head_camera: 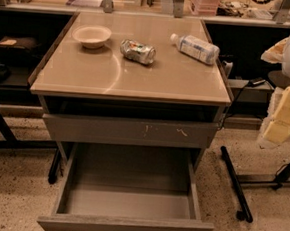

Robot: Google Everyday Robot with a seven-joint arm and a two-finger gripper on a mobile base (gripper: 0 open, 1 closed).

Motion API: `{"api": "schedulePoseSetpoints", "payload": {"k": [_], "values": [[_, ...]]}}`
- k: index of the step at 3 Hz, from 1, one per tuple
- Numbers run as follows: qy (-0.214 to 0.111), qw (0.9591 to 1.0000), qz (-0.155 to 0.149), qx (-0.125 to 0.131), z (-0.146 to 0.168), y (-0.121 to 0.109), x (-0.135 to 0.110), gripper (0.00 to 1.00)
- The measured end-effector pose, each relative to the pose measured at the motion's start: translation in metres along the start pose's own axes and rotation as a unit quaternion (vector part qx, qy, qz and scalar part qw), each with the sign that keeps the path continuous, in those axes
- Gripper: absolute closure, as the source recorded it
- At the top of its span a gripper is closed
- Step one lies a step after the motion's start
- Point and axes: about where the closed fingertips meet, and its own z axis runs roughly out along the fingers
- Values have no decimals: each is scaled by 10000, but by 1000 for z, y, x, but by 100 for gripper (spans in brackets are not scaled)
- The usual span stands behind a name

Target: Close middle drawer

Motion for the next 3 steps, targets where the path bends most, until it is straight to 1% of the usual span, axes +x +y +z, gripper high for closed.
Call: {"api": "schedulePoseSetpoints", "payload": {"k": [1, 2, 3], "values": [[-59, 10000, -9, 4, 4, 2, 1, 0], [-230, 9996, 20, -166, 37, 12, 13, 0], [-317, 9986, 75, -421, 103, 31, 37, 18]]}}
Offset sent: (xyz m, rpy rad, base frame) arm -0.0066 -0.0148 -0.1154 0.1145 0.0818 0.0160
